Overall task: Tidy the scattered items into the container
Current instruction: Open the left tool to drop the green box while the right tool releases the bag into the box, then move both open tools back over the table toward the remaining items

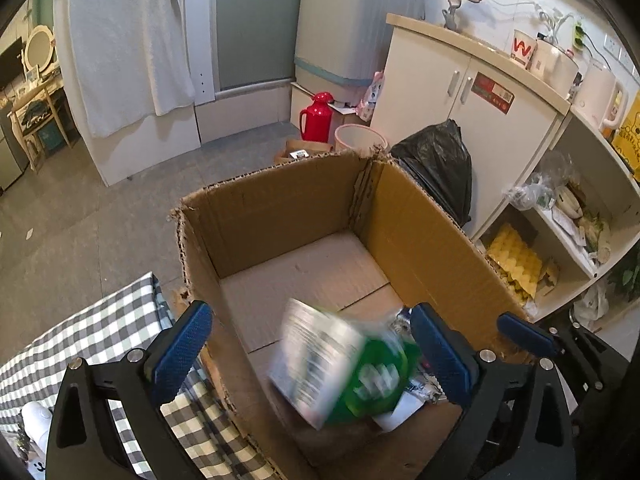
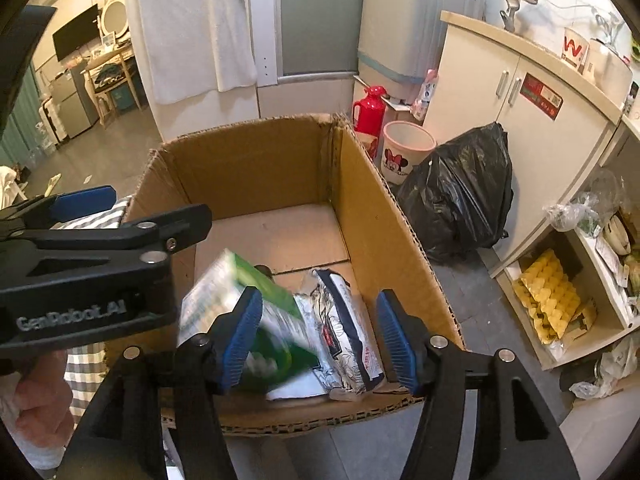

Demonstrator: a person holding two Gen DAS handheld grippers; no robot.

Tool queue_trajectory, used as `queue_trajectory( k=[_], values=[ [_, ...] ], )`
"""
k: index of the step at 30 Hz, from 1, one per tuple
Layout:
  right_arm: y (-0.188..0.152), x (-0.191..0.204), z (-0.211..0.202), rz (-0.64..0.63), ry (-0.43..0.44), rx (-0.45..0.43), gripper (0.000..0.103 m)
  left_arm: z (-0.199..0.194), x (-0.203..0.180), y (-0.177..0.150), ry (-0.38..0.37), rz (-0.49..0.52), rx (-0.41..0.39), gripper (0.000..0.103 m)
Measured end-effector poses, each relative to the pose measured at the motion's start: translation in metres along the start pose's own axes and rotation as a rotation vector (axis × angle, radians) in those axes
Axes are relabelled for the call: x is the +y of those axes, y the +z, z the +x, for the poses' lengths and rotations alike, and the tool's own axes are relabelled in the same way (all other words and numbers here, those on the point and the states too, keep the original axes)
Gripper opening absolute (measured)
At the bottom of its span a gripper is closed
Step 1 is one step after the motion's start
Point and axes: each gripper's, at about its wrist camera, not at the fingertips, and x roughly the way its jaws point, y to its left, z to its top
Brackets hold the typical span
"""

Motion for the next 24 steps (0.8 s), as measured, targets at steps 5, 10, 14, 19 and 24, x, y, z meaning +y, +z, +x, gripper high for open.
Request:
queue_trajectory(
  k=[5,10,14,19,24],
  values=[
    [0.0,0.002,-0.012,-0.003,0.011,-0.026,0.06,-0.009,0.002,0.001,0.013,0.005,-0.026,0.102],
    [0.003,0.009,-0.024,-0.008,0.02,-0.058,0.06,-0.03,0.007,0.004,0.014,-0.005,-0.071,0.102],
    [0.005,0.014,-0.036,-0.012,0.029,-0.088,0.062,-0.052,0.012,0.007,0.029,-0.01,-0.119,0.102],
    [0.009,0.024,-0.056,-0.017,0.037,-0.138,0.063,-0.081,0.02,0.008,0.048,-0.017,-0.172,0.102],
    [0.013,0.034,-0.079,-0.015,0.057,-0.203,0.069,-0.111,0.035,0.005,0.076,-0.053,-0.224,0.102]
  ],
)
